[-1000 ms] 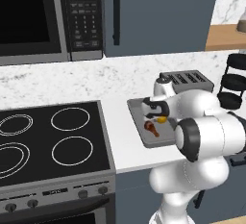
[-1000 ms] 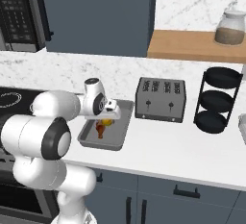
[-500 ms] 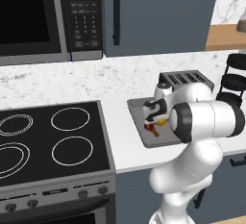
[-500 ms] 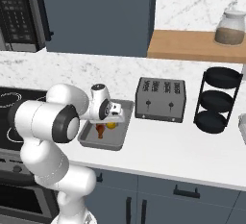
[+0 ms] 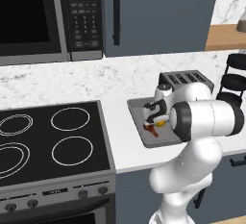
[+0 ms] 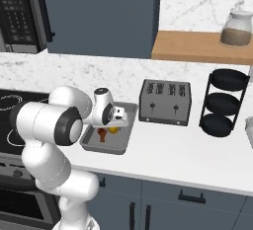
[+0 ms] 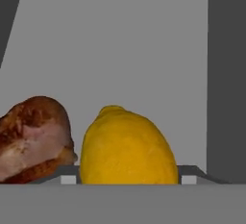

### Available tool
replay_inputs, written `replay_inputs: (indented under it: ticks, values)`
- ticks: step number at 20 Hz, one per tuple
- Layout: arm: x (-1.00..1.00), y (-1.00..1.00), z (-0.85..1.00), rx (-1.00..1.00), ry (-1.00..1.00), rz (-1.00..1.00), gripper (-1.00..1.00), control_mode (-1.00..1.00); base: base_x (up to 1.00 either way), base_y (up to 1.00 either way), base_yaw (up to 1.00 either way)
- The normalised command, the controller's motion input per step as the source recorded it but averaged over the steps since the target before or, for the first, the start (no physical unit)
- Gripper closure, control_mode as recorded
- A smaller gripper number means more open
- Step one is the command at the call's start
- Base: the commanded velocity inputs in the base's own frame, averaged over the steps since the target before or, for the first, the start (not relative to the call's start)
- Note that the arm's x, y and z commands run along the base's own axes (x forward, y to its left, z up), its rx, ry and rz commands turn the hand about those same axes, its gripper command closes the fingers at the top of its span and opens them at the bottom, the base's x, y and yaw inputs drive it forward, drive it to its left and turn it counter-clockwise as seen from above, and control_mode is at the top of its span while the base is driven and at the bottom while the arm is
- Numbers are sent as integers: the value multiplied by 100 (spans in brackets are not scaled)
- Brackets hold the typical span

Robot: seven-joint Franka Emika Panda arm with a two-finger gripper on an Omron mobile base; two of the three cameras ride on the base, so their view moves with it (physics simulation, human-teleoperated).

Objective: Place one lemon and one chicken drumstick in each tupperware on the nearby counter, to pack two identical lunches.

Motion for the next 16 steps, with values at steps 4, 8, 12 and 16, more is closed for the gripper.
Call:
replay_inputs:
  ticks: [4, 8, 12, 16]
  values:
    - [0, 0, 0, 0, -2, 0, -100, -100, 0, 0, 0]
    - [0, 0, 1, 0, 0, 0, -100, -100, 0, 0, 0]
    - [-43, 0, 54, 0, -11, 0, -100, -100, 0, 0, 0]
    - [-75, 0, 99, 0, -20, 2, -100, -100, 0, 0, 0]
